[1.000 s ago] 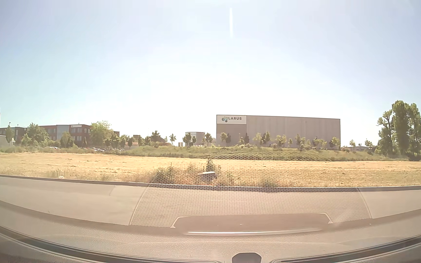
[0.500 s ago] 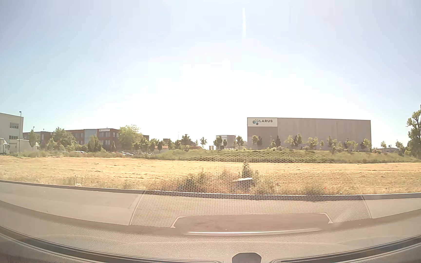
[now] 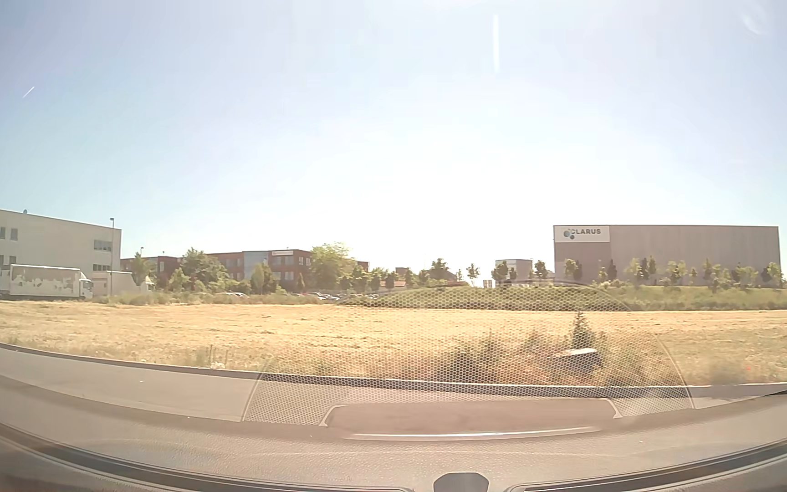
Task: Follow the waypoints while adhering to traffic rules and regulations
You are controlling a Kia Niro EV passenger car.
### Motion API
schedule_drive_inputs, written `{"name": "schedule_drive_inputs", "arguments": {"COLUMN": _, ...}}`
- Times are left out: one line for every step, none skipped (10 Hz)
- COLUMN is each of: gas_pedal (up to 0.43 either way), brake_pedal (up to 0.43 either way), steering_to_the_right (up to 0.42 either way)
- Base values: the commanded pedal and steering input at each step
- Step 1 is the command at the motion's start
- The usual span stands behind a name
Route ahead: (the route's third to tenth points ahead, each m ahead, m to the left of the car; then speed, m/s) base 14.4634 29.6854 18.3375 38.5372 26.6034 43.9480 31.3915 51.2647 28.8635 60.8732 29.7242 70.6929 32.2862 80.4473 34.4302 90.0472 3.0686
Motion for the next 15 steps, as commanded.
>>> {"name": "schedule_drive_inputs", "arguments": {"gas_pedal": 0.150, "brake_pedal": 0.030, "steering_to_the_right": -0.616}}
{"name": "schedule_drive_inputs", "arguments": {"gas_pedal": 0.157, "brake_pedal": 0.030, "steering_to_the_right": -0.637}}
{"name": "schedule_drive_inputs", "arguments": {"gas_pedal": 0.157, "brake_pedal": 0.030, "steering_to_the_right": -0.645}}
{"name": "schedule_drive_inputs", "arguments": {"gas_pedal": 0.169, "brake_pedal": 0.030, "steering_to_the_right": -0.649}}
{"name": "schedule_drive_inputs", "arguments": {"gas_pedal": 0.177, "brake_pedal": 0.030, "steering_to_the_right": -0.649}}
{"name": "schedule_drive_inputs", "arguments": {"gas_pedal": 0.189, "brake_pedal": 0.030, "steering_to_the_right": -0.649}}
{"name": "schedule_drive_inputs", "arguments": {"gas_pedal": 0.189, "brake_pedal": 0.030, "steering_to_the_right": -0.648}}
{"name": "schedule_drive_inputs", "arguments": {"gas_pedal": 0.197, "brake_pedal": 0.030, "steering_to_the_right": -0.648}}
{"name": "schedule_drive_inputs", "arguments": {"gas_pedal": 0.197, "brake_pedal": 0.030, "steering_to_the_right": -0.644}}
{"name": "schedule_drive_inputs", "arguments": {"gas_pedal": 0.197, "brake_pedal": 0.030, "steering_to_the_right": -0.634}}
{"name": "schedule_drive_inputs", "arguments": {"gas_pedal": 0.197, "brake_pedal": 0.030, "steering_to_the_right": -0.616}}
{"name": "schedule_drive_inputs", "arguments": {"gas_pedal": 0.209, "brake_pedal": 0.030, "steering_to_the_right": -0.592}}
{"name": "schedule_drive_inputs", "arguments": {"gas_pedal": 0.209, "brake_pedal": 0.030, "steering_to_the_right": -0.569}}
{"name": "schedule_drive_inputs", "arguments": {"gas_pedal": 0.209, "brake_pedal": 0.030, "steering_to_the_right": -0.542}}
{"name": "schedule_drive_inputs", "arguments": {"gas_pedal": 0.220, "brake_pedal": 0.030, "steering_to_the_right": -0.504}}
